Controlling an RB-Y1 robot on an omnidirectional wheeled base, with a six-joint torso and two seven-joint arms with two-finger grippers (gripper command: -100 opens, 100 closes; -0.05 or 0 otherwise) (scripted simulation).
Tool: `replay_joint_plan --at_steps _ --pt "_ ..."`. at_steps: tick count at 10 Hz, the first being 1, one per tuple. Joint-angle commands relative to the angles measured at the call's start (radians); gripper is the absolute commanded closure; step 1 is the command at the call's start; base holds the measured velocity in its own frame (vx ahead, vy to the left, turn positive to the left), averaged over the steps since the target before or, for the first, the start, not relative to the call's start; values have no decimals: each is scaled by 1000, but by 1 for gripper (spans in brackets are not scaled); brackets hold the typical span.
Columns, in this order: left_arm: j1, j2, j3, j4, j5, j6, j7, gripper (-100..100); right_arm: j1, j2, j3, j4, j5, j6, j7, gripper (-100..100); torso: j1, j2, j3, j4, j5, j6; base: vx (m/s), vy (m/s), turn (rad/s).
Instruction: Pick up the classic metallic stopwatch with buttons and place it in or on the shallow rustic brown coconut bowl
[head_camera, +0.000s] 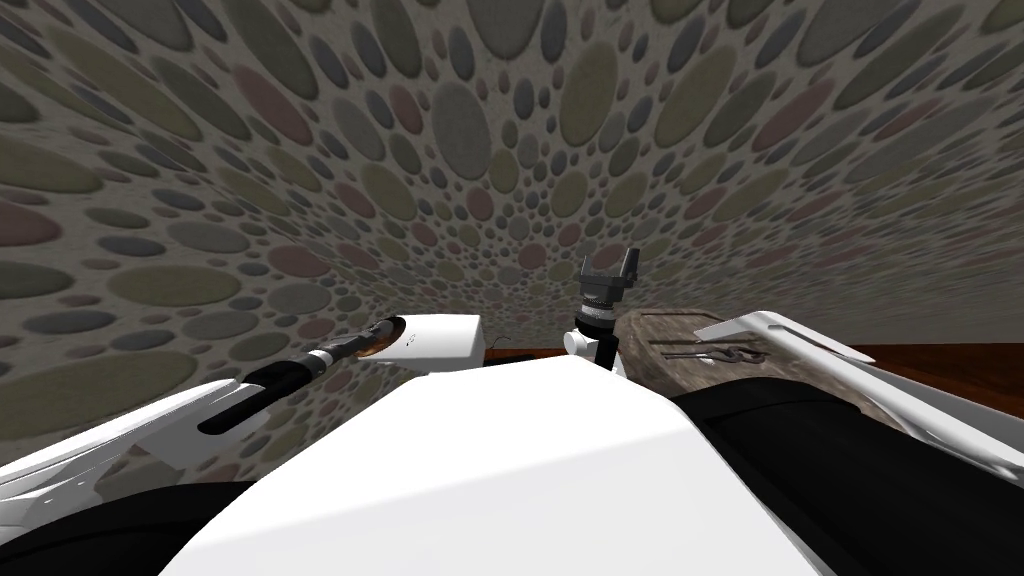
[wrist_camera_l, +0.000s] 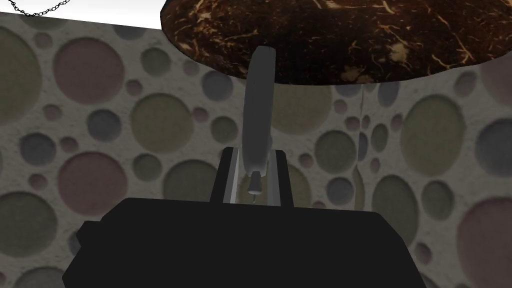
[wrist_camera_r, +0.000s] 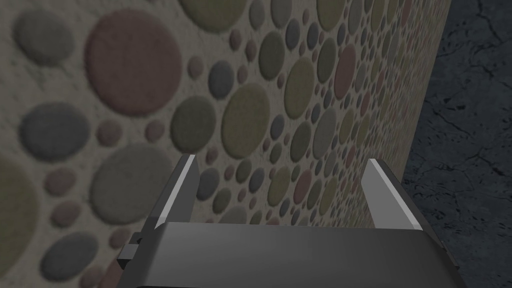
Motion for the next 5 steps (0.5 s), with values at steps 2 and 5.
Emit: replay_joint_plan --at_steps 2,5 --pt "31 -2 73 1 22 -36 -10 100 0 0 0 0 0 0 0 0 -1 0 0 0 0 -1 -2 -10 -55" --pt "48 -3 127 6 40 -62 -17 100 0 0 0 0 0 0 0 0 -1 1 1 0 -1 0 -7 -9 -49"
